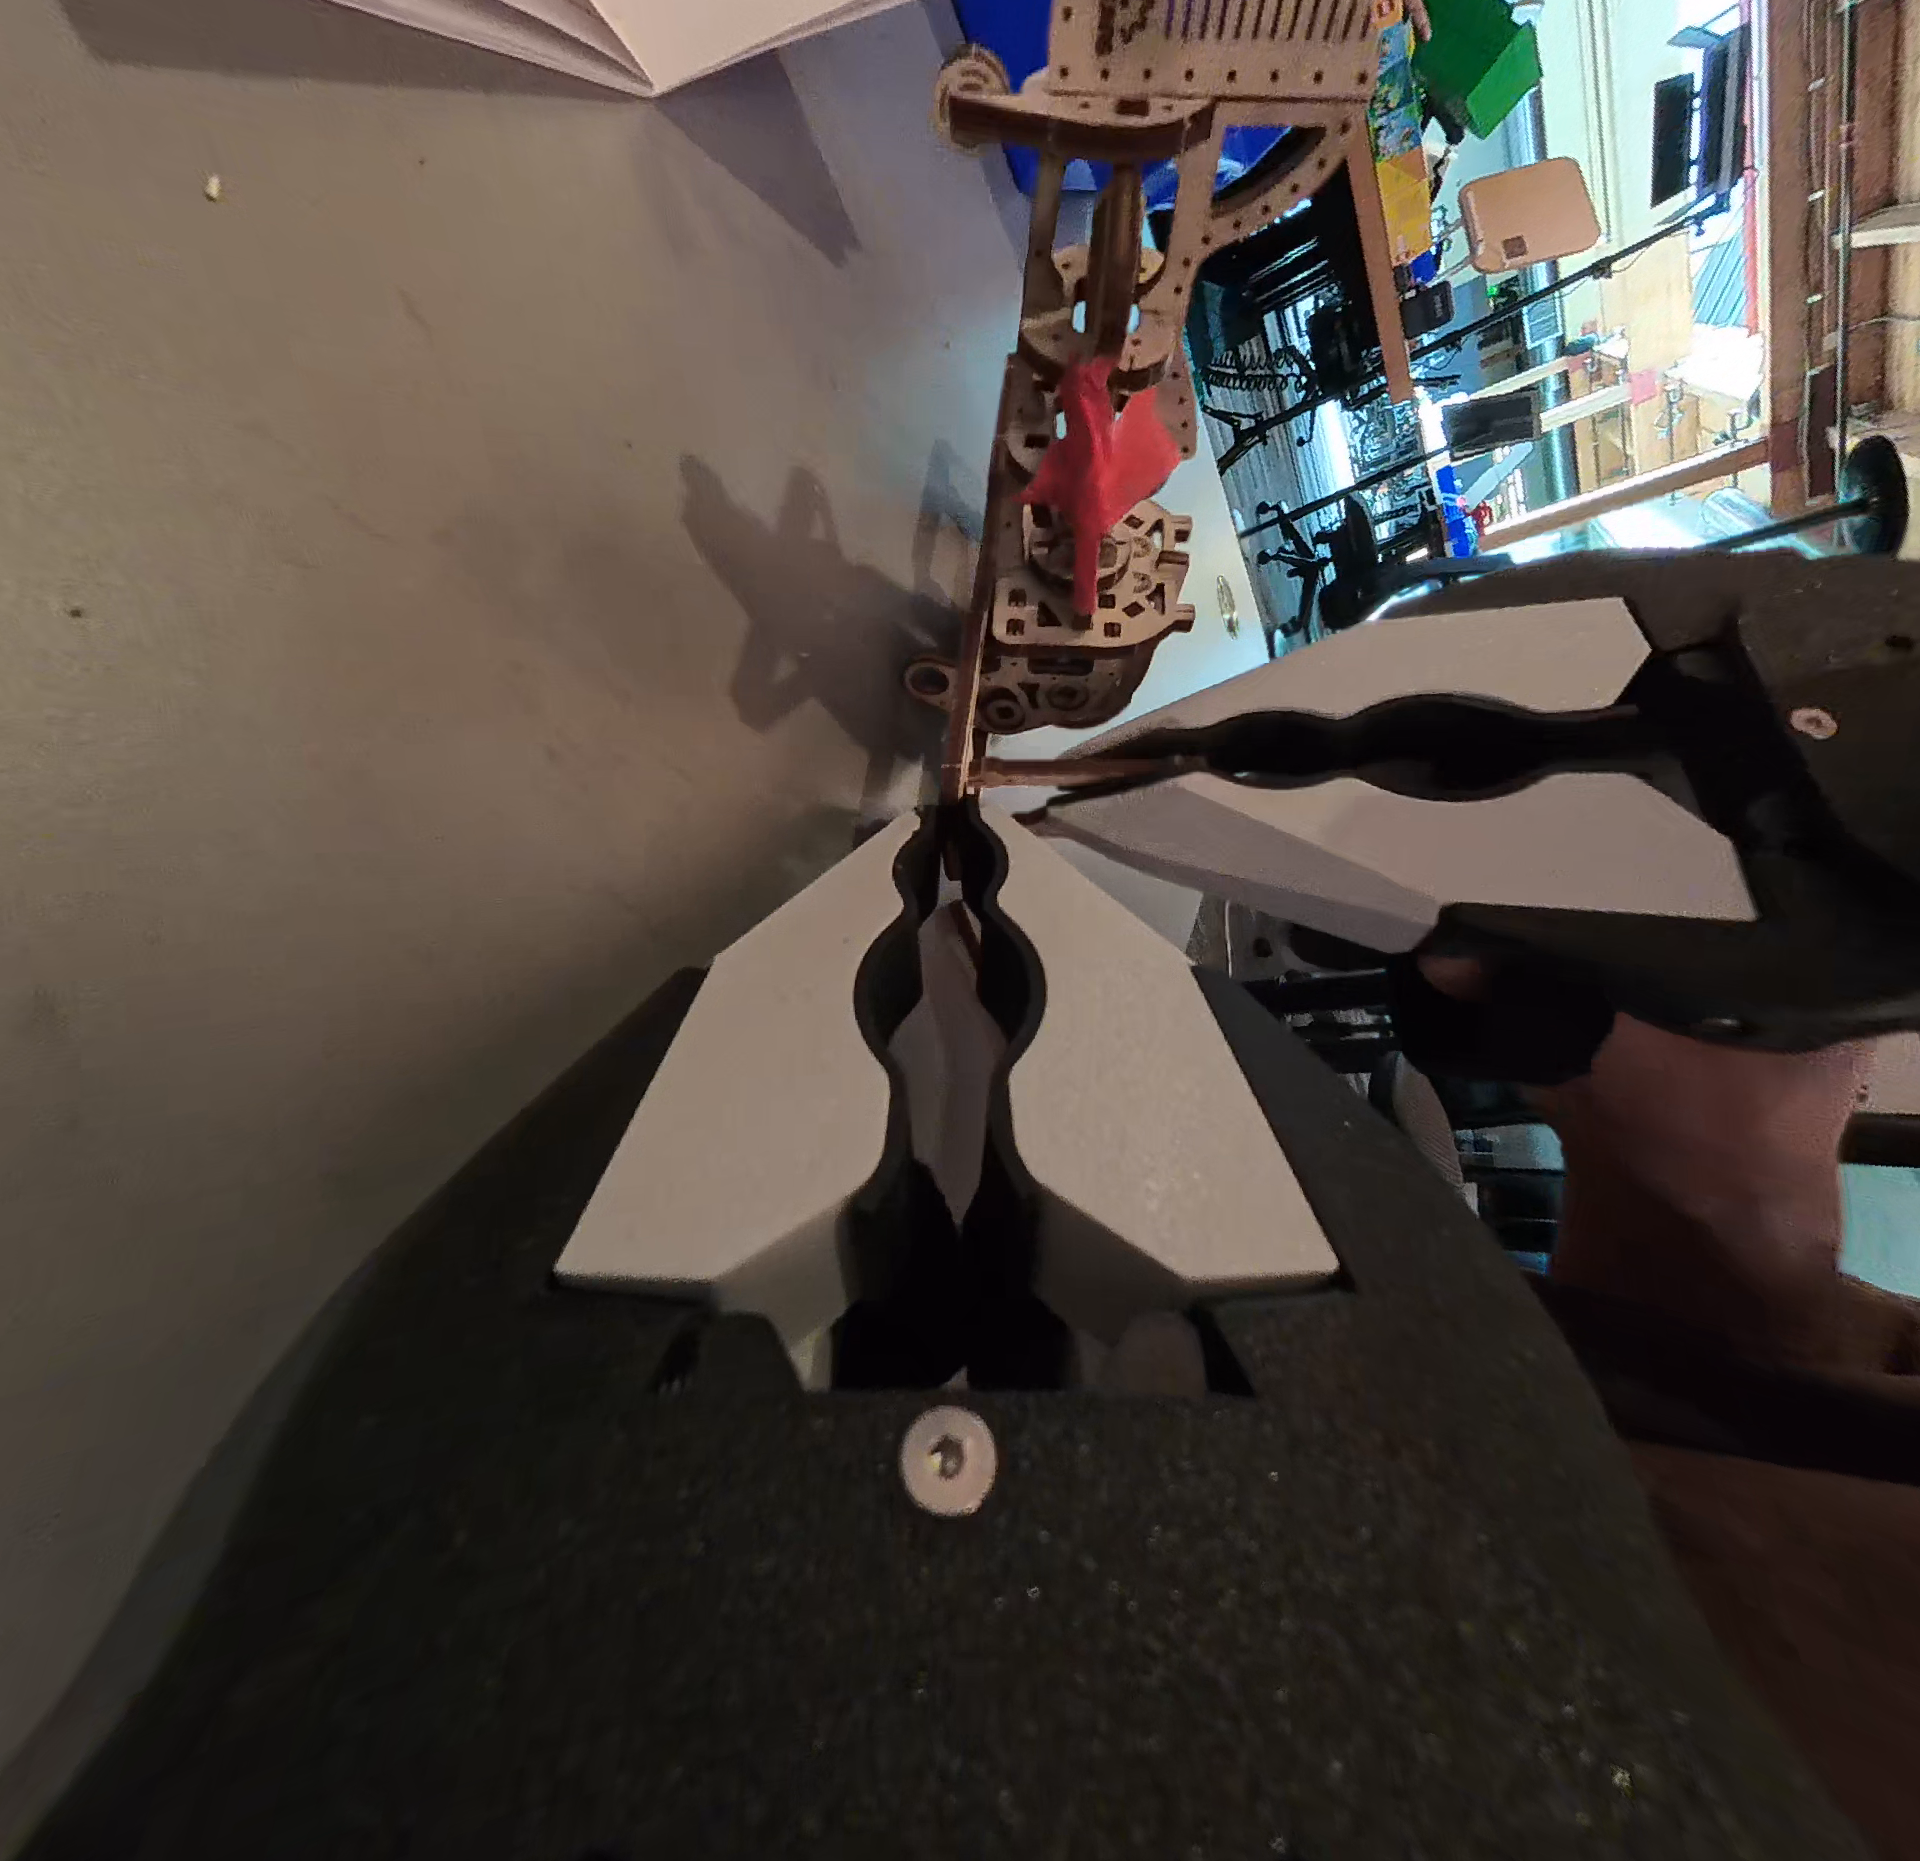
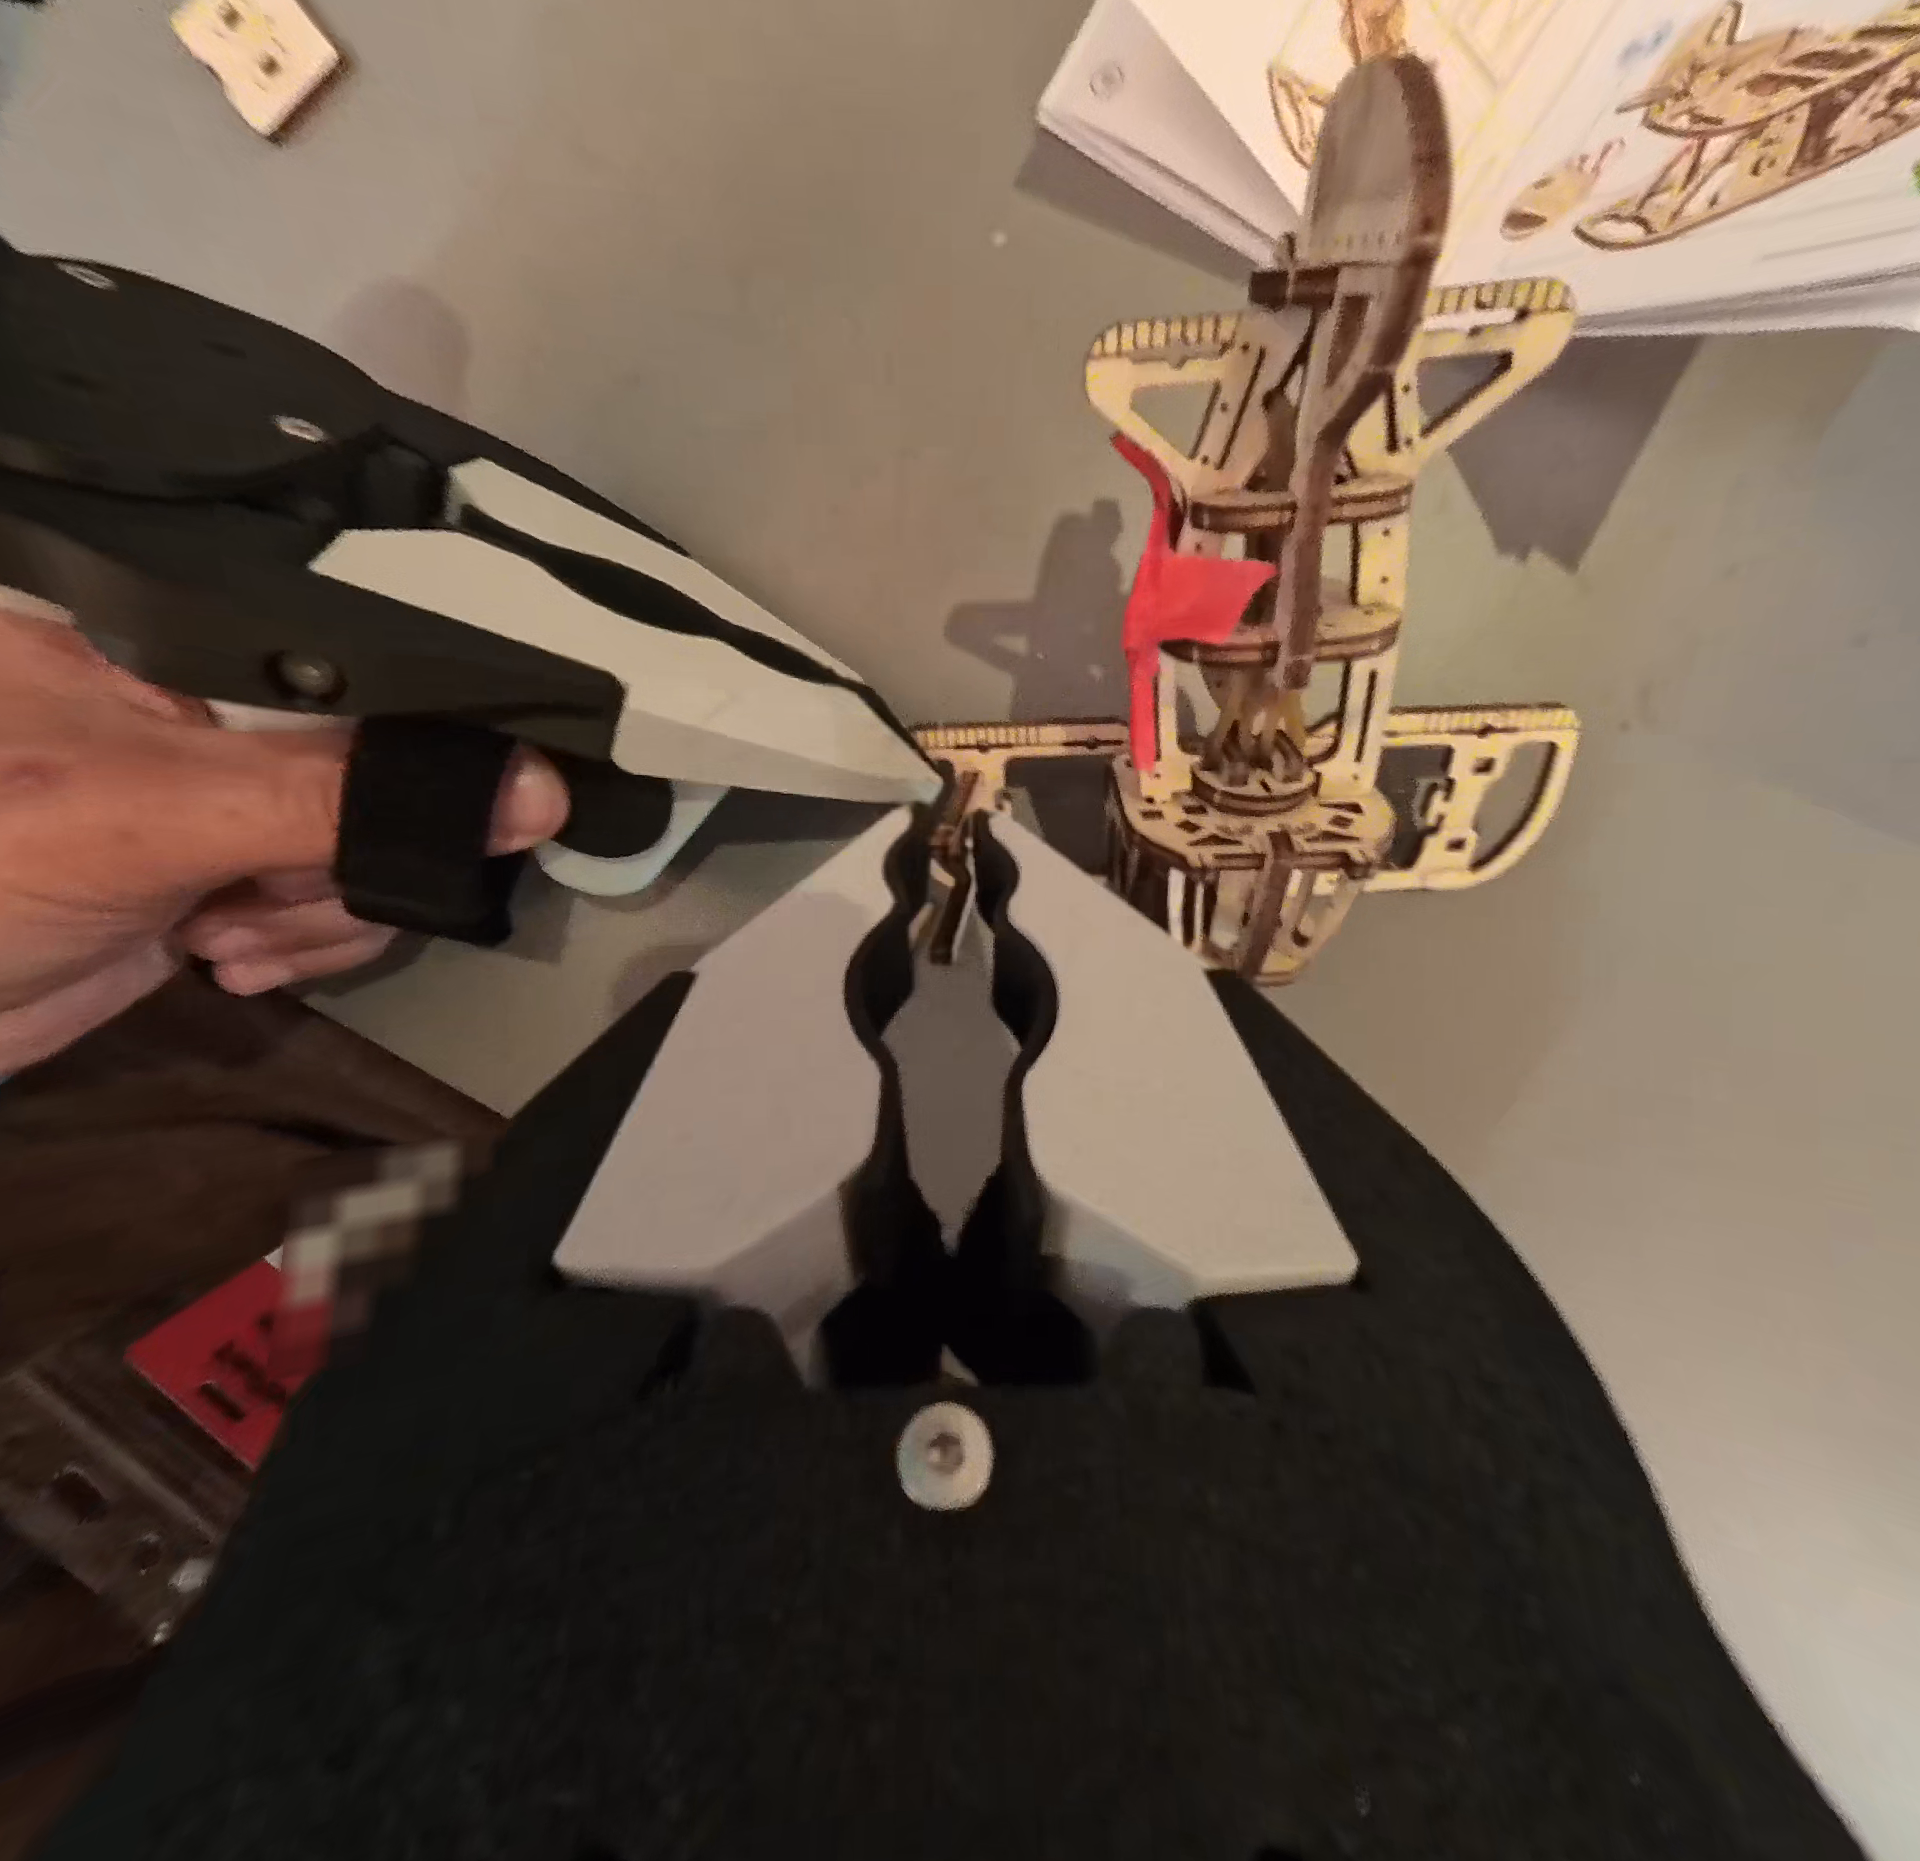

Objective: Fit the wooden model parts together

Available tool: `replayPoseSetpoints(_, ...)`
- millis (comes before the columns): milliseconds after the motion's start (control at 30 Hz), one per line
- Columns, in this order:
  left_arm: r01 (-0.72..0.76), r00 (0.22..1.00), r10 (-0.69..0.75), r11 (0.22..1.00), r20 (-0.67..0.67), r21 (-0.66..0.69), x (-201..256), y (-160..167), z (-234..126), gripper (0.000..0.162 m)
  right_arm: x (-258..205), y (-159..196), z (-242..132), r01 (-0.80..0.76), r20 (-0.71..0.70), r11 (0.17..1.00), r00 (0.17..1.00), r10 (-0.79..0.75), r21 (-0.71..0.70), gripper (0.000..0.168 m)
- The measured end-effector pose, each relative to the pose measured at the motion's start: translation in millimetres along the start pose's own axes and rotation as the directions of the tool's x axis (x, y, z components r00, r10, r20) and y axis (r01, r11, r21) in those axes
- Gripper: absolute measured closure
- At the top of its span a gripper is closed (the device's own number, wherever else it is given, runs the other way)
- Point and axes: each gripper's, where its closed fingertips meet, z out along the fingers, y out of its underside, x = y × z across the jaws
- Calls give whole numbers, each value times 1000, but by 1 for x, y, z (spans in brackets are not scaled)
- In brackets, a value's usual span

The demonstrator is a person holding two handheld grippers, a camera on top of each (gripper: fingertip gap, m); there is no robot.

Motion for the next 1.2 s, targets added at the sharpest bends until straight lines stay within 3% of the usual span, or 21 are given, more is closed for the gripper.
replayPoseSetpoints(167,-3,1000,3,1000,13,-10,-2,2,1,162,5,2,8,31,14,999,999,-31,6,153)
replayPoseSetpoints(333,10,1000,-9,1000,25,-11,-4,1,2,161,6,4,7,75,-13,997,997,-75,16,157)
replayPoseSetpoints(467,23,1000,-23,1000,17,-12,-5,1,1,161,-4,0,-25,54,45,985,997,-62,162,153)
replayPoseSetpoints(533,21,1000,-21,1000,17,-13,-5,1,1,161,-12,15,-38,66,92,970,992,-89,234,150)
replayPoseSetpoints(667,9,1000,-8,1000,17,-13,-4,1,1,161,2,62,-22,87,29,972,995,-95,220,139)
replayPoseSetpoints(767,6,1000,-6,1000,15,-12,-4,1,1,161,10,63,-22,93,20,950,994,-103,298,128)
replayPoseSetpoints(867,-1,1000,1,1000,20,-13,-4,2,1,161,8,70,-6,85,42,964,994,-98,250,119)
replayPoseSetpoints(900,-3,1000,4,1000,20,-16,-3,2,1,161,8,70,-3,91,35,963,994,-104,252,119)
replayPoseSetpoints(1000,-10,1000,10,1000,23,-16,-3,2,1,161,18,67,0,88,-57,958,996,-75,272,146)
replayPoseSetpoints(1100,-41,999,41,999,35,-8,-2,2,1,161,16,66,-1,1,18,971,1000,-5,239,147)
replayPoseSetpoints(1200,-93,995,93,996,40,-4,2,3,1,162,9,63,-5,-241,213,953,956,201,182,148)
